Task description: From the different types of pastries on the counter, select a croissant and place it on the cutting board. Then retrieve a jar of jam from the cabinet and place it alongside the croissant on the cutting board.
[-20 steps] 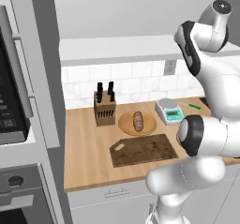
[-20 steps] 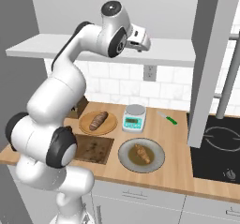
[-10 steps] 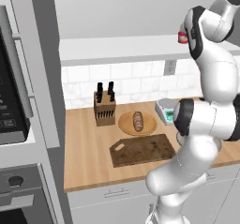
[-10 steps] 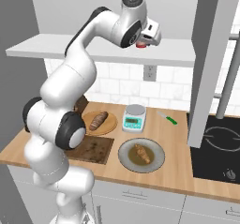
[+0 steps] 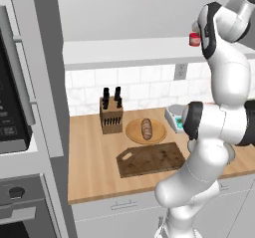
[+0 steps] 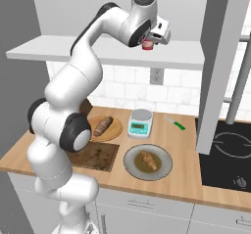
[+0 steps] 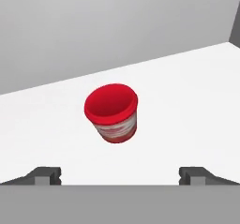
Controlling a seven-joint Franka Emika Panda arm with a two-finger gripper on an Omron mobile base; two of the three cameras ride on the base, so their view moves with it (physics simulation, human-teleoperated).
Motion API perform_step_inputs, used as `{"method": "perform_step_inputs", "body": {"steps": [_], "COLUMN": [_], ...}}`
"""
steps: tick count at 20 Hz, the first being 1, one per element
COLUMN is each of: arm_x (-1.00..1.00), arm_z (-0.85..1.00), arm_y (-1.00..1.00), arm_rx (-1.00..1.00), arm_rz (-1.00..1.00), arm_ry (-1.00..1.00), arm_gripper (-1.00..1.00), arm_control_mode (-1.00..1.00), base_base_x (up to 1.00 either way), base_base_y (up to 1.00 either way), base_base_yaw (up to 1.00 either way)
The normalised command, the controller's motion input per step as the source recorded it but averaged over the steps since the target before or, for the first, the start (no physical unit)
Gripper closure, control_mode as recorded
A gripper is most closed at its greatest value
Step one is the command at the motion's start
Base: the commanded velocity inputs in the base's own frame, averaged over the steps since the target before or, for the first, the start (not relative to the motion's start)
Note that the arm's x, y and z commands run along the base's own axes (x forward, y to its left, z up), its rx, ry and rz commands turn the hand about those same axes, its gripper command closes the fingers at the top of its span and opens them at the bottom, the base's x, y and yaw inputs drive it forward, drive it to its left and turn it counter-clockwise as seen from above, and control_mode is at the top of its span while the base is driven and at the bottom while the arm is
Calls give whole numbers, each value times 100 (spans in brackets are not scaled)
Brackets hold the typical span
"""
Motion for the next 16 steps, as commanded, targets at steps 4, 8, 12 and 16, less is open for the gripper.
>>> {"method": "perform_step_inputs", "body": {"steps": [4, 8, 12, 16], "arm_x": [-3, 1, 10, 0], "arm_z": [-19, -3, -3, 0], "arm_y": [0, -2, 0, 0], "arm_rx": [-5, -3, -8, 0], "arm_rz": [10, 0, 0, 0], "arm_ry": [-17, -5, -10, 0], "arm_gripper": [-100, -100, -100, -100], "arm_control_mode": [-100, -100, -100, -100], "base_base_x": [0, 0, 0, 0], "base_base_y": [0, 0, 0, 0], "base_base_yaw": [0, 0, 0, 0]}}
